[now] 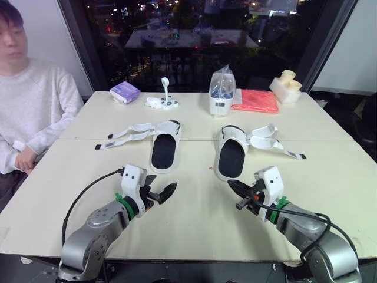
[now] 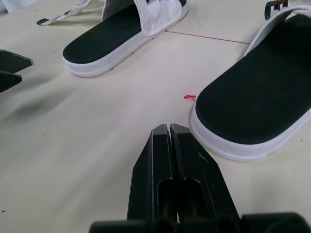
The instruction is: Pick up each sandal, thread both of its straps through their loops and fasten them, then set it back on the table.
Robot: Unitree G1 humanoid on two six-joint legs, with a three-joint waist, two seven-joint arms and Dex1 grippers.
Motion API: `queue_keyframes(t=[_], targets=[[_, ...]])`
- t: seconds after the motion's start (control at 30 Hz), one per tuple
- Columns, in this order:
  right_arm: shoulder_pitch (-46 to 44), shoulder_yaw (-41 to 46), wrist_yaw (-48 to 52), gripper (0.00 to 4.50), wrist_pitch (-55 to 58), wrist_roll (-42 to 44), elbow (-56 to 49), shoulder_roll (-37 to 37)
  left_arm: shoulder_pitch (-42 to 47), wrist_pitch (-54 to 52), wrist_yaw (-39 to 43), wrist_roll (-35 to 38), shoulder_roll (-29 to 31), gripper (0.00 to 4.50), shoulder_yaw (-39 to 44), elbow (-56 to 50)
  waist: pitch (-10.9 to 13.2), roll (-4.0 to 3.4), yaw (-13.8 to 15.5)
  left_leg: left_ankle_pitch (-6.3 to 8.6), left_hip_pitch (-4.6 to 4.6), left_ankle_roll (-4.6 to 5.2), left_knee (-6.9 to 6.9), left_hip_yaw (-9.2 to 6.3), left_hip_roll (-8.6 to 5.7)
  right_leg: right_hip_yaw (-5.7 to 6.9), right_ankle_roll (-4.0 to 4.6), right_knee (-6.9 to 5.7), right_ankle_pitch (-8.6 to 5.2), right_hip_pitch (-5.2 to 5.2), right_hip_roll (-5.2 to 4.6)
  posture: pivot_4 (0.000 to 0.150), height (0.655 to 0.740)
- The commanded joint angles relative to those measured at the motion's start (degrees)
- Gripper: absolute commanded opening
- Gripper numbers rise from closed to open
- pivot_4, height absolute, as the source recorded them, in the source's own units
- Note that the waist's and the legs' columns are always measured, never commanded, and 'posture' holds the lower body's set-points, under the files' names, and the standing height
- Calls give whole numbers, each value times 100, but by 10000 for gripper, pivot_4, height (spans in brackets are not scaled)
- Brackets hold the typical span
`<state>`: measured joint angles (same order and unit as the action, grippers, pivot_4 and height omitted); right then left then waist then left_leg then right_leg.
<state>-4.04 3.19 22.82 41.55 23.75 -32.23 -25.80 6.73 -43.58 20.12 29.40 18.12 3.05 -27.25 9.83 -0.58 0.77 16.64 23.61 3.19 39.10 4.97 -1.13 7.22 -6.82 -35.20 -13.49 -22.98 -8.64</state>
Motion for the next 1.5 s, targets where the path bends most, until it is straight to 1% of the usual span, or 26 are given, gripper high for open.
queue_keyframes(t=[0.03,0.07,0.2,0.23,0.3,0.33,0.47,0.57,0.7,0.8,0.87,0.97,1.07,1.13,1.3,1.33,1.4,1.5], targets=[[-338,124,-248,5207,-206,-211,100,42,52,19,-27,73,6,45000,27,-257,1,0,-2,0,0,0,0,0,0,0,0,0,0,0,0,1500,7400],[-500,173,-340,8173,-237,-280,254,65,53,35,-34,64,0,45000,16,-253,1,1,-2,0,0,0,0,0,0,0,0,0,0,-1,0,1500,7400],[-1281,-76,-547,28268,-480,-943,1081,-131,131,96,-80,18,-52,45000,-14,-168,2,0,-5,-1,1,-1,0,1,0,1,1,0,1,-3,1,1500,7400],[-1539,-159,-609,34465,-568,-1152,1396,-175,155,104,-89,9,-67,45000,-26,-150,2,0,-1,-1,2,-1,0,1,0,1,1,-1,1,-4,2,1500,7400],[-2082,-371,-651,43669,-867,-1593,2132,-294,198,139,-97,-24,-90,45000,-61,-114,3,0,-14,-4,14,-1,-2,3,0,1,1,-1,1,-14,3,1500,7400],[-2400,-535,-662,44476,-1061,-1860,2603,-372,215,156,-101,-39,-102,45000,-77,-98,3,0,-20,-5,19,-1,-1,6,-1,1,1,-1,1,-19,3,1500,7400],[-3370,-1249,-592,44476,-2024,-2842,4244,-627,268,240,-96,-105,-106,45000,-130,-42,3,0,-23,-9,26,-3,0,11,-2,1,1,-2,2,-23,5,1500,7400],[-4125,-1662,-643,44476,-2829,-3438,5576,-625,299,304,-131,-156,-119,45000,-112,-7,3,0,-53,-11,28,-5,0,15,-2,3,0,1,1,-23,6,1500,7400],[-5040,-2129,-771,44476,-3778,-4049,7346,-424,318,350,-165,-195,-124,45000,-91,14,4,1,-97,-16,29,-12,0,14,-1,5,-1,2,1,-20,7,1500,7400],[-5817,-2457,-1227,44476,-4388,-4549,8789,-122,306,360,-204,-222,-131,45000,-89,-18,6,1,-179,-21,29,-20,0,11,0,8,-2,4,1,-17,8,1500,7400],[-6142,-2589,-1454,44476,-4650,-4771,9470,47,289,366,-228,-236,-138,45000,-97,-38,6,0,-195,-24,28,-26,-3,9,3,8,-2,3,1,-17,10,1500,7400],[-6505,-2687,-1729,44476,-4874,-4994,10170,306,240,376,-277,-260,-133,45000,-87,-96,7,-2,-194,-28,26,-33,-9,5,3,9,-1,3,1,-16,12,1500,7400],[-6690,-2750,-1839,36970,-4997,-5151,10533,508,207,393,-363,-311,-141,45000,-64,-136,8,-3,-194,-29,26,-35,-9,4,3,10,-1,4,1,-13,11,1500,7400],[-6740,-2764,-1887,27626,-5048,-5218,10654,576,200,406,-407,-328,-146,45000,-61,-145,9,-5,-190,-29,25,-35,-9,2,3,11,-1,4,1,-12,12,1500,7400],[-6789,-2767,-1982,1233,-5244,-5370,10746,605,185,421,-491,-330,-160,45000,-43,-167,12,-10,-196,-30,25,-37,-9,1,2,12,-1,4,1,-12,13,1500,7400],[-6798,-2771,-1997,427,-5308,-5398,10742,583,197,429,-493,-333,-160,45000,-42,-149,12,-11,-199,-30,25,-37,-10,1,3,12,-1,4,1,-12,13,1500,7400],[-6818,-2861,-2029,427,-5478,-5550,10712,498,222,440,-492,-335,-158,45000,-36,-116,14,-14,-205,-31,24,-39,-11,0,3,12,-1,4,1,-12,14,1500,7400],[-6844,-3046,-1940,427,-6119,-5795,10553,226,292,486,-469,-345,-143,45000,-26,-31,20,-23,-197,-31,25,-40,-11,0,2,12,-1,4,1,-13,14,1500,7400]])
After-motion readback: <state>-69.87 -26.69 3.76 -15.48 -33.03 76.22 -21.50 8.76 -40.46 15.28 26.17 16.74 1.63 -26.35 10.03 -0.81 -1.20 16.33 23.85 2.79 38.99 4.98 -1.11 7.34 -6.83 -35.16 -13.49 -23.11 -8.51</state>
